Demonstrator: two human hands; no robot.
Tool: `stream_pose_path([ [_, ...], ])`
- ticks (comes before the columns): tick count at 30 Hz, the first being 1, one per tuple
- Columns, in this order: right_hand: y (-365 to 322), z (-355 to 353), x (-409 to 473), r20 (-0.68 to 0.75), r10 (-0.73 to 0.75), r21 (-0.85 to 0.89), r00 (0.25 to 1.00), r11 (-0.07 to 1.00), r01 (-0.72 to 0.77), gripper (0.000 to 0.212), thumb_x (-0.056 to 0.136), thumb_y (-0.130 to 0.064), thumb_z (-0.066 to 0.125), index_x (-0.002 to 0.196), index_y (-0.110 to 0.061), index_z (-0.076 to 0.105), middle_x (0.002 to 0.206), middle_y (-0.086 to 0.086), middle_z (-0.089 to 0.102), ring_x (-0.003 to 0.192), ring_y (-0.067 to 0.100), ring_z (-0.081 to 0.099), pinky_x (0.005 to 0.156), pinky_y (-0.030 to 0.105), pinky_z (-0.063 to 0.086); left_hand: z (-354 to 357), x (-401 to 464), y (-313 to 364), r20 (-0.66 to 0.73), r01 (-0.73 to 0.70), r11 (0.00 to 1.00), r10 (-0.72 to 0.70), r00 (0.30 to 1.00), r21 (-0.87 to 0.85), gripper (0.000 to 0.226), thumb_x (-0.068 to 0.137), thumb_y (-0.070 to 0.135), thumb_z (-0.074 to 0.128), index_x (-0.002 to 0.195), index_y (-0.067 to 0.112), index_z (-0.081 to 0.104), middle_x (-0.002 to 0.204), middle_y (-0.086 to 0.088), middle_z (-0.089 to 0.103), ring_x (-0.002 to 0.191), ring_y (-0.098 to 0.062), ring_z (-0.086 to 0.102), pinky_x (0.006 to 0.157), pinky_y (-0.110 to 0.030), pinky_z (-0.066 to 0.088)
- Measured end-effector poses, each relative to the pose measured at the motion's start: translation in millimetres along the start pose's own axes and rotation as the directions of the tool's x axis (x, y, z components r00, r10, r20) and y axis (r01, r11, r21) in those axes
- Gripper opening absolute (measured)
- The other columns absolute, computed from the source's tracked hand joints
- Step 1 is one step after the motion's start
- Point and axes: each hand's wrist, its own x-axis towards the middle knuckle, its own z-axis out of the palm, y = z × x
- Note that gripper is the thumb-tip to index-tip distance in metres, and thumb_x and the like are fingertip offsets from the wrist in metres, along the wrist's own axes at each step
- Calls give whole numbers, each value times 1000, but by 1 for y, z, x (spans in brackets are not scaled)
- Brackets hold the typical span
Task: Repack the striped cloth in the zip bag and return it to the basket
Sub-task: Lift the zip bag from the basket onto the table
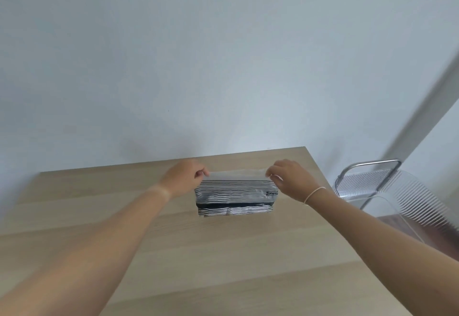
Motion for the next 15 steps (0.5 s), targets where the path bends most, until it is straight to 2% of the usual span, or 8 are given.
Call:
stream_pose_path([
  [4, -2, 4, -2, -90, 10, -5, 996, 1000, -10, 22, 88, -9, 47, 101, -10, 66, 98, 11, 66, 93, 31, 55, 84, 35, 36, 3, -3, -1, -115, -59, 998, 58, 992, -3, 20, 87, 7, 51, 97, 10, 69, 92, -9, 63, 82, -25, 59, 76, -37, 48],
  [7, -4, 12, -14, -79, -19, -13, 997, 1000, 18, 21, 87, -9, 50, 99, -9, 67, 96, 10, 67, 89, 30, 57, 81, 34, 39, 15, -13, -3, -88, -66, 997, 62, 994, -38, 19, 87, 9, 53, 97, 10, 70, 93, -8, 63, 83, -25, 59, 77, -35, 47],
  [11, -11, 22, -33, -119, -92, 38, 989, 995, 97, 9, 79, -6, 64, 85, -8, 70, 77, 10, 68, 67, 31, 60, 67, 35, 48, 28, -29, -9, -100, -57, 992, 46, 994, -111, 14, 85, 12, 57, 89, 11, 71, 89, -3, 63, 81, -21, 59, 74, -30, 46],
  [15, -13, 22, -38, -163, -56, 96, 985, 993, 72, 8, 80, -11, 65, 85, -9, 70, 80, 9, 67, 69, 27, 60, 67, 32, 47, 29, -31, -9, -151, -50, 986, 26, 988, -158, 11, 85, 15, 60, 87, 14, 70, 86, 1, 62, 73, -17, 59, 69, -30, 47],
])
